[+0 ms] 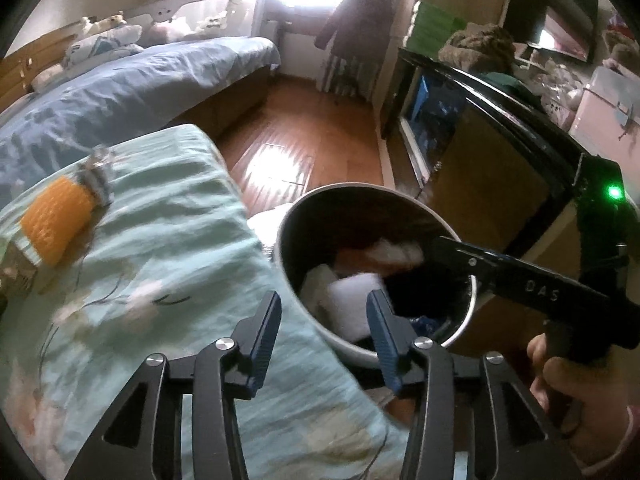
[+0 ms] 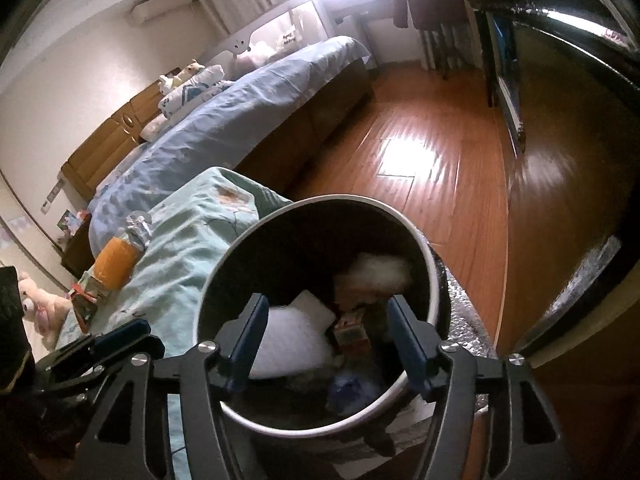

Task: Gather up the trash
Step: 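Carry the foam net and plastic bag over the bin and open both tools, then grasp the red chip bag with the left tool while the right grasps the orange sponge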

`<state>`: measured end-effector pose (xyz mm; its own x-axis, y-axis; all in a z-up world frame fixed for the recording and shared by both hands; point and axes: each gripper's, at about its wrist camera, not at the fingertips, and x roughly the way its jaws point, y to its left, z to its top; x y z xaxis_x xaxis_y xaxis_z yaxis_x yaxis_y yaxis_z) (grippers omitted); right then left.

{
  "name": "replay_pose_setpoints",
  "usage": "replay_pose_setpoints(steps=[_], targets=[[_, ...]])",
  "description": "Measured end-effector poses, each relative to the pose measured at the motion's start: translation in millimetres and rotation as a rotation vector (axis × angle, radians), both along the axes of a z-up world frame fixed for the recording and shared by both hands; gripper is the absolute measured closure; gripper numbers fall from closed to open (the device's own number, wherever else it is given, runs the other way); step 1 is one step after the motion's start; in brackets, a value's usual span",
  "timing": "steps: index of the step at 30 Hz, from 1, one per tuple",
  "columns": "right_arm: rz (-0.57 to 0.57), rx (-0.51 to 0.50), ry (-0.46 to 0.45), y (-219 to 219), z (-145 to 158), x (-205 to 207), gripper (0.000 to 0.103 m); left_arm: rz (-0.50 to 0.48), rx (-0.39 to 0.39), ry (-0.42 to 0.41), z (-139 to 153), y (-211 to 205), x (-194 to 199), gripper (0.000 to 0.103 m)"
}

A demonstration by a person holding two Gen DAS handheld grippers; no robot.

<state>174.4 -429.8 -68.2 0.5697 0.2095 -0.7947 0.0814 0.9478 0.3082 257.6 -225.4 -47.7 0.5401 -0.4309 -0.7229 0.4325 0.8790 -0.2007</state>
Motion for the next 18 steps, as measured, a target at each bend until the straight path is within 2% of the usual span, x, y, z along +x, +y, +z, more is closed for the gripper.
replay_pose_setpoints(steps=[11,18], targets=[[0.096,0.041,-0.023,55,9,-5,0.027,0.147,-0.049,0.022,0,71,-29,0.055],[0.184,0.063,-0.032,100,12,-3,0.027,0.241,-0.058,0.007,4,115,-54,0.052]])
